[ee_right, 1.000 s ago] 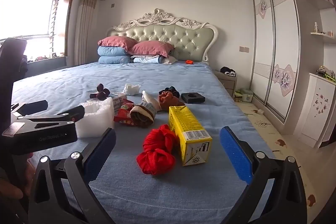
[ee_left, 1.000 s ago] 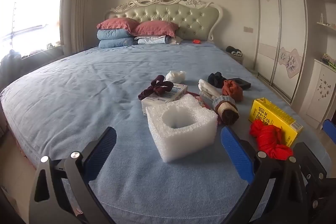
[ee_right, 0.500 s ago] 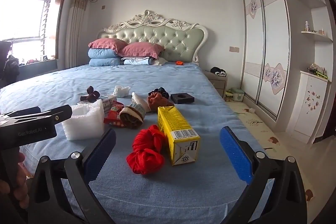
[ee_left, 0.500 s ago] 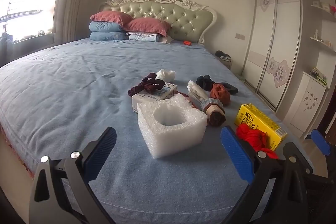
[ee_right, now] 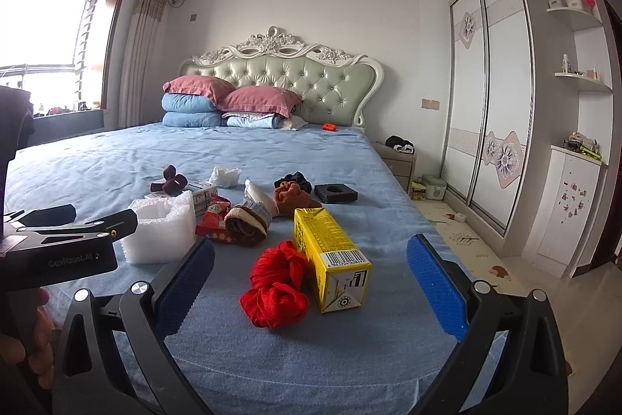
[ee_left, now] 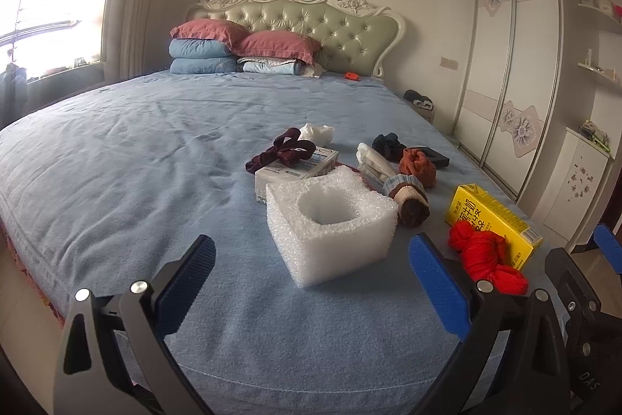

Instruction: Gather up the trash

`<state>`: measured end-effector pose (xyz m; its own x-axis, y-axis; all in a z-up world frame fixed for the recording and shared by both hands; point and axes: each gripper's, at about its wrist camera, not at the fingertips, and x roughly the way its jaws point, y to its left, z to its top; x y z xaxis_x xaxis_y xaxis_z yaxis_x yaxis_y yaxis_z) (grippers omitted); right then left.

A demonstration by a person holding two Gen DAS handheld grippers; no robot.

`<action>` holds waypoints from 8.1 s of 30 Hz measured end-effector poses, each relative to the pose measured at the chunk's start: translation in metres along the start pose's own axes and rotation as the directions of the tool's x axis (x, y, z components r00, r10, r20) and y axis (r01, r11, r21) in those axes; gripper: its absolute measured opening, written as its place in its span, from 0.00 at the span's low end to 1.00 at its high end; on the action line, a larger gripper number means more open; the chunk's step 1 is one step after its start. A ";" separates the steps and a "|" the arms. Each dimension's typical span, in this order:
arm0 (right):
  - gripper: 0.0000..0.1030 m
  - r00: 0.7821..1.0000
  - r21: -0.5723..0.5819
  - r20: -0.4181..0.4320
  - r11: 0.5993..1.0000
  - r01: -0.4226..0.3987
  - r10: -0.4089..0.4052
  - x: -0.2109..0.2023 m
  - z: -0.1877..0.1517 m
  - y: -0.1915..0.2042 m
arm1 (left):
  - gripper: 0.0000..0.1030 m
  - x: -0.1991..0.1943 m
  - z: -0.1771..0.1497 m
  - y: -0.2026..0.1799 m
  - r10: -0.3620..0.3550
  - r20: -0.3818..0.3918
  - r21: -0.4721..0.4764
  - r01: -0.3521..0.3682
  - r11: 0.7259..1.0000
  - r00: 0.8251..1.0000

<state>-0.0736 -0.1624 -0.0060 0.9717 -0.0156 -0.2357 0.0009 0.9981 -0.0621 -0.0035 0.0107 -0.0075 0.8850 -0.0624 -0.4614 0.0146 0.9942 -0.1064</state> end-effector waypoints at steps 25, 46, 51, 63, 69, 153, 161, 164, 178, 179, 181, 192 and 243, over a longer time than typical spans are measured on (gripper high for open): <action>0.92 0.996 0.079 -0.035 0.994 -0.077 0.080 0.006 -0.001 -0.010 | 0.97 0.004 -0.003 -0.004 0.014 -0.016 0.025 -0.014 1.000 1.000; 0.92 0.995 0.074 -0.055 0.994 -0.079 0.083 0.010 -0.001 -0.010 | 0.97 0.010 -0.006 -0.014 0.007 -0.023 0.057 -0.005 0.998 1.000; 0.92 0.995 0.067 -0.054 0.994 -0.082 0.085 0.013 -0.001 -0.008 | 0.97 0.012 -0.003 -0.010 0.012 -0.026 0.042 -0.011 0.999 1.000; 0.92 0.994 0.067 -0.058 0.994 -0.089 0.093 0.017 -0.001 -0.007 | 0.97 0.019 0.000 -0.005 0.026 -0.035 0.035 -0.025 0.999 0.999; 0.92 0.994 0.070 -0.053 0.993 -0.092 0.095 0.019 -0.001 -0.007 | 0.97 0.027 0.001 -0.005 0.033 -0.049 0.032 -0.031 0.999 0.998; 0.35 0.970 0.135 -0.165 0.978 -0.158 0.180 0.051 -0.004 -0.025 | 0.87 0.003 0.003 -0.040 -0.172 -0.013 0.158 0.172 0.972 0.985; 0.35 0.986 0.180 -0.120 0.979 -0.091 0.114 0.024 0.008 -0.084 | 0.87 0.002 0.007 -0.103 -0.282 -0.047 0.199 0.286 0.937 0.958; 0.35 0.989 0.202 -0.128 0.978 -0.046 0.073 0.014 0.005 -0.120 | 0.87 0.005 0.005 -0.138 -0.338 -0.073 0.231 0.346 0.910 0.938; 0.35 0.955 0.220 -0.240 0.948 0.231 -0.177 -0.026 -0.043 -0.272 | 0.87 0.033 -0.030 -0.347 -0.548 -0.292 0.357 0.621 0.698 0.784; 0.35 0.951 0.234 -0.252 0.943 0.238 -0.177 -0.027 -0.046 -0.282 | 0.87 0.033 -0.032 -0.359 -0.553 -0.302 0.373 0.630 0.681 0.777; 0.35 0.943 0.252 -0.278 0.934 0.255 -0.183 -0.029 -0.055 -0.300 | 0.87 0.036 -0.035 -0.386 -0.561 -0.329 0.406 0.650 0.642 0.760; 0.36 0.817 0.253 -0.551 0.900 0.355 -0.167 0.012 -0.140 -0.372 | 0.87 0.142 -0.082 -0.518 -0.328 -0.802 0.286 0.803 0.524 0.499; 0.92 0.999 0.095 0.030 0.995 -0.020 0.017 -0.022 -0.002 -0.146 | 0.96 0.004 0.039 -0.162 -0.238 0.094 0.165 0.221 0.961 0.967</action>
<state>-0.0951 -0.3081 0.0064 0.9782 0.0036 -0.2077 0.0037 0.9994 0.0348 0.0155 -0.1473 0.0421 0.8957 -0.2888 -0.3381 0.2863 0.9563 -0.0585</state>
